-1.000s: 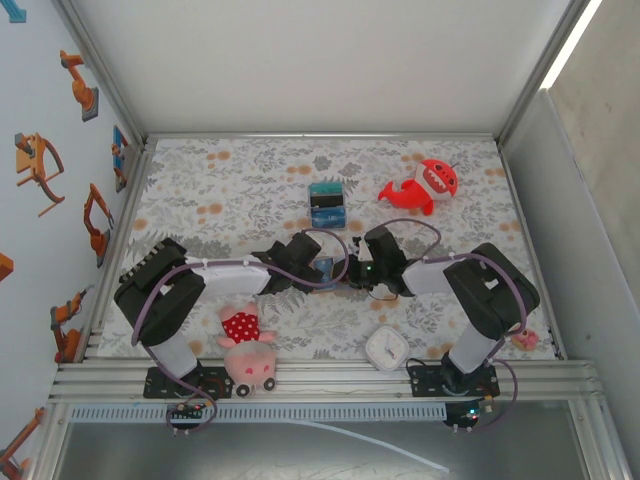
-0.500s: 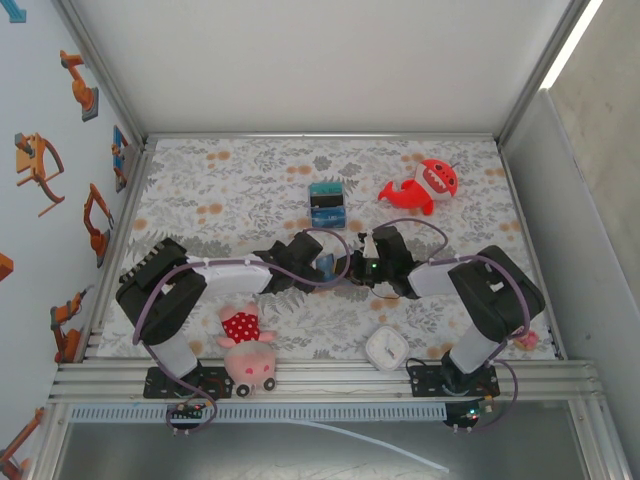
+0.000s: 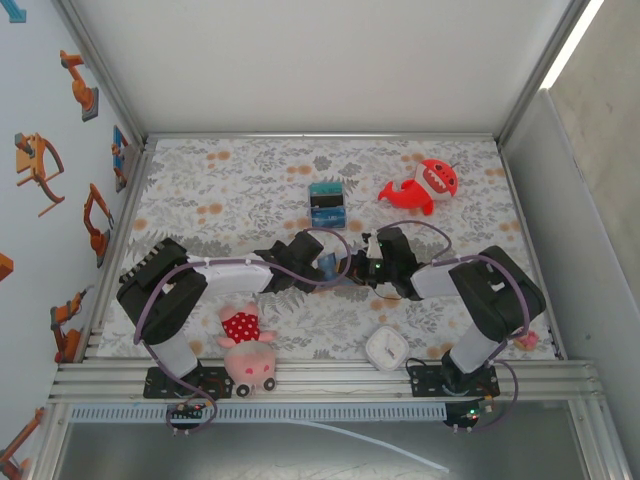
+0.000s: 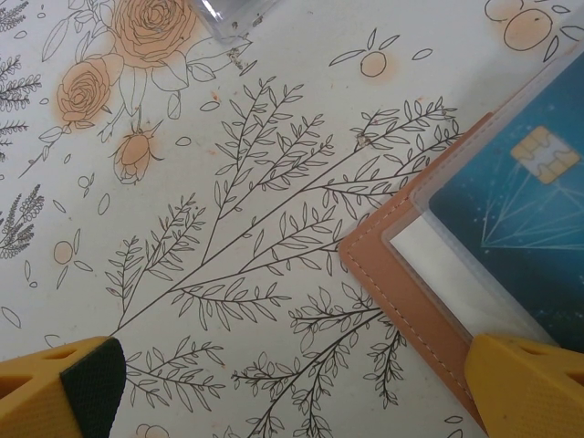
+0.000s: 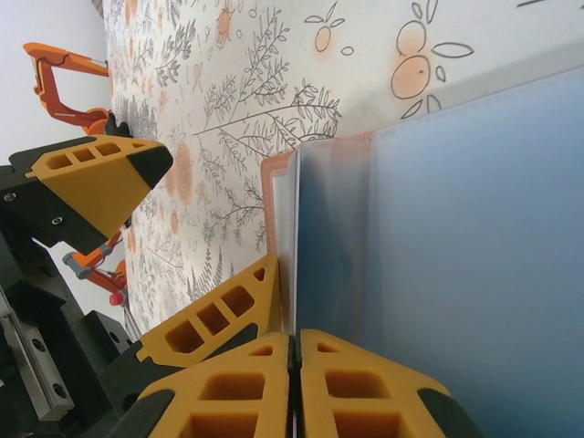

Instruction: Take the credit cards out of the card holder

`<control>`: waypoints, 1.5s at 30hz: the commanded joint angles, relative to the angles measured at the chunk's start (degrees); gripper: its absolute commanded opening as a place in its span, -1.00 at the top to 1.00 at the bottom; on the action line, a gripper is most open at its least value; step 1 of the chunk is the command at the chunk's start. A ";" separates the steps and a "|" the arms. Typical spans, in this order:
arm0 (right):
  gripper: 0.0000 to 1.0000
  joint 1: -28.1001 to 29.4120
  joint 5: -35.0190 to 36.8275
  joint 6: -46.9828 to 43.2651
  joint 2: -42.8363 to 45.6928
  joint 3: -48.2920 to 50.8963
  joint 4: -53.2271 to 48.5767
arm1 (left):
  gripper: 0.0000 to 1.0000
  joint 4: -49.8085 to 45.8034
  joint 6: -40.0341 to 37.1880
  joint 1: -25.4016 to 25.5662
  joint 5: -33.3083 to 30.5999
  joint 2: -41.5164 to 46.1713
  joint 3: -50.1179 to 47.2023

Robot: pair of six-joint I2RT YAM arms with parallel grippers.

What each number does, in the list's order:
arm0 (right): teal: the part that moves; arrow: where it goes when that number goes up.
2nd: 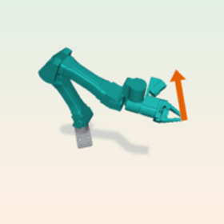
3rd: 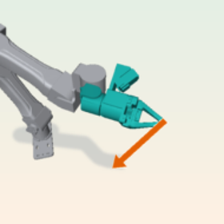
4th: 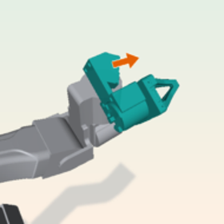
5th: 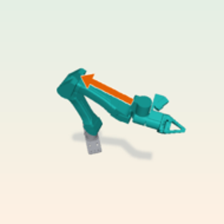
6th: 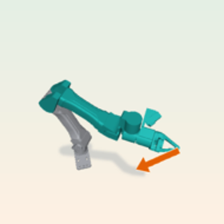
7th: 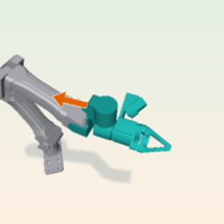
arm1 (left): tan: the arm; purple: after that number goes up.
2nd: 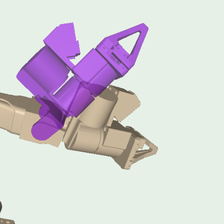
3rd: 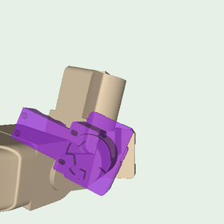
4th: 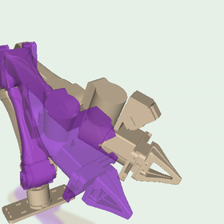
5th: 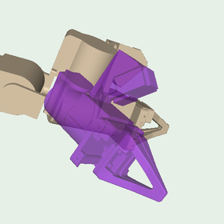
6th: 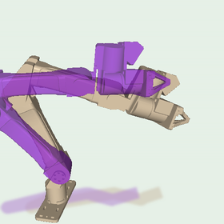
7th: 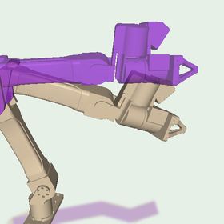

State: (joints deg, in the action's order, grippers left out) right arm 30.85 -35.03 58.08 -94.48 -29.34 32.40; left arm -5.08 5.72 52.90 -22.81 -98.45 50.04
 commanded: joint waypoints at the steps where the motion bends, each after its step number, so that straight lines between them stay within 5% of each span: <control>1: 0.84 -0.83 -0.39 0.18 1.74 0.81 2.56 | -0.94 -4.15 0.35 0.18 -1.04 -2.98 -0.47; 19: 0.79 -2.46 -0.84 -0.51 2.72 2.11 3.14 | -0.94 -4.26 0.17 0.18 -0.92 -2.58 -0.04; 28: 1.00 -2.46 -0.82 -0.77 3.01 2.54 3.56 | -0.94 -4.58 0.43 0.18 -0.85 -2.74 0.40; 38: 1.00 -2.46 -0.26 -3.98 3.42 1.19 -2.01 | -0.94 -2.82 1.53 0.23 0.78 5.30 0.92; 45: 1.00 -2.37 1.01 -6.00 5.81 0.14 -7.06 | -0.94 -0.49 1.57 0.18 3.25 0.66 3.19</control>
State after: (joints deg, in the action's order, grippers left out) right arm 28.69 -34.94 54.39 -91.15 -27.55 28.62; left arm -6.42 6.35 53.01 -20.97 -95.31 51.42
